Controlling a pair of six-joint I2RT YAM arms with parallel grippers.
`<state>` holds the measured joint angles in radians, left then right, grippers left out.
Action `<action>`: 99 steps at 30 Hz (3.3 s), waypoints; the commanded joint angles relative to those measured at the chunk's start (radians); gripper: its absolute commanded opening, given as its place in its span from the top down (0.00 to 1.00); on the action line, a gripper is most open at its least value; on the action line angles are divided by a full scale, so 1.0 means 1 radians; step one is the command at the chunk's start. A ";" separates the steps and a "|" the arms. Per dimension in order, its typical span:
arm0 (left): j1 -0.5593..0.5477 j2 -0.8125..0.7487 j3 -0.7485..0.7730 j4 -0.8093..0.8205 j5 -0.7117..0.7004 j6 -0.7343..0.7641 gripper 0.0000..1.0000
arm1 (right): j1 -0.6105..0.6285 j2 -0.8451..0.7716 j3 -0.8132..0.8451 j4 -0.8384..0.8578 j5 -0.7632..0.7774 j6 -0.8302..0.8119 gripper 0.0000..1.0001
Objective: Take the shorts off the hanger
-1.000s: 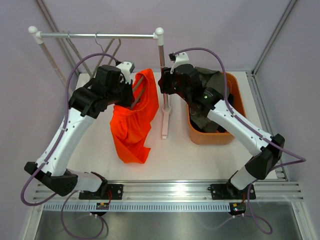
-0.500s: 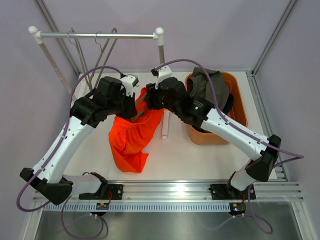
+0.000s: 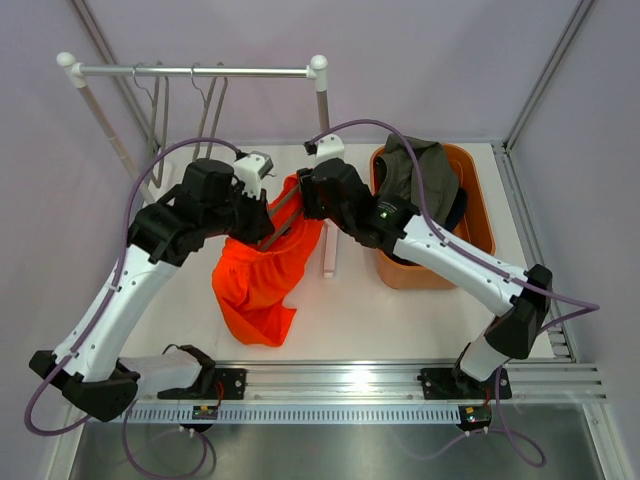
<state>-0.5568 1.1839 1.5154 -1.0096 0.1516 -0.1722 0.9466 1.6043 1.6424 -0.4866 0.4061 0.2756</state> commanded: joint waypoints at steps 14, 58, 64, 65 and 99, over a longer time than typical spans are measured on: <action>-0.011 -0.159 -0.096 0.054 0.069 0.022 1.00 | -0.212 0.051 0.220 -0.112 0.139 -0.022 1.00; -0.011 0.040 0.117 1.097 -0.457 -0.061 1.00 | 0.140 -0.192 0.773 0.336 0.456 -0.949 1.00; -0.011 -0.009 -0.003 1.114 -0.440 -0.096 1.00 | -0.224 -0.104 0.829 0.430 0.321 -0.862 1.00; -0.011 -0.012 -0.030 1.117 -0.431 -0.098 1.00 | -0.268 -0.095 0.836 0.430 0.297 -0.824 1.00; -0.009 -0.104 -0.179 1.080 -0.393 -0.066 1.00 | -0.661 -0.379 -0.289 0.254 0.375 -0.073 1.00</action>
<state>-0.5655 1.1057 1.3266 0.0235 -0.2615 -0.2337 0.2852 1.2301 1.4002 -0.2085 0.7357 0.0723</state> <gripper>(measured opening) 0.057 0.033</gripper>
